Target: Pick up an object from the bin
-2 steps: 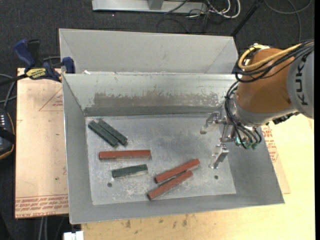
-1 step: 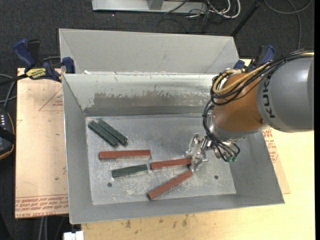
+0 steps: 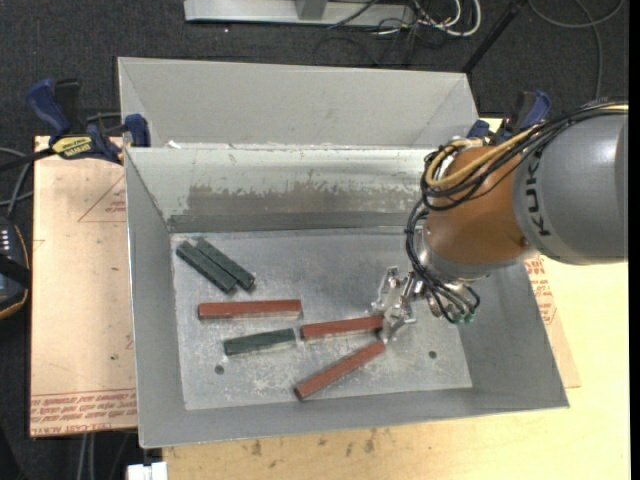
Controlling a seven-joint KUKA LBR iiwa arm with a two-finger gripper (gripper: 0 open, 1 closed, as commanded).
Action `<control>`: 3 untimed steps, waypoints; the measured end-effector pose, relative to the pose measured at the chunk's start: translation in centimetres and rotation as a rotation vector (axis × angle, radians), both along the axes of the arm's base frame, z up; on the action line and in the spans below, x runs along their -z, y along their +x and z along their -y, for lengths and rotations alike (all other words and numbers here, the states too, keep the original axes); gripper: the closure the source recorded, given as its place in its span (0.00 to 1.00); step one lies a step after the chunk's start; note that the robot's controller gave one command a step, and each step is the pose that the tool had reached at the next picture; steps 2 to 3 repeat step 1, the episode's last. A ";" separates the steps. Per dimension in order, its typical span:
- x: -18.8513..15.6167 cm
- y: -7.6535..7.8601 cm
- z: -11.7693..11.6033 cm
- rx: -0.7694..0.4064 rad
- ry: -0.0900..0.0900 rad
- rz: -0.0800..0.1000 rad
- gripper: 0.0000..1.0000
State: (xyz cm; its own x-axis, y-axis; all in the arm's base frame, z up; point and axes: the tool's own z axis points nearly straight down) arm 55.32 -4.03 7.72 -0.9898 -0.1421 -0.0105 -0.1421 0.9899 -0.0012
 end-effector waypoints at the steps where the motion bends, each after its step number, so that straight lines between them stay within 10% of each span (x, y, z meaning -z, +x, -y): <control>1: -13.6 0.5 -4.1 -0.070 0.000 -0.007 1.00; 3: -13.6 0.5 -4.1 -0.070 0.000 -0.007 1.00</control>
Offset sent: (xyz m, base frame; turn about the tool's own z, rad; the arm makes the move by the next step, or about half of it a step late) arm 0.0000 0.0000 0.0000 0.0000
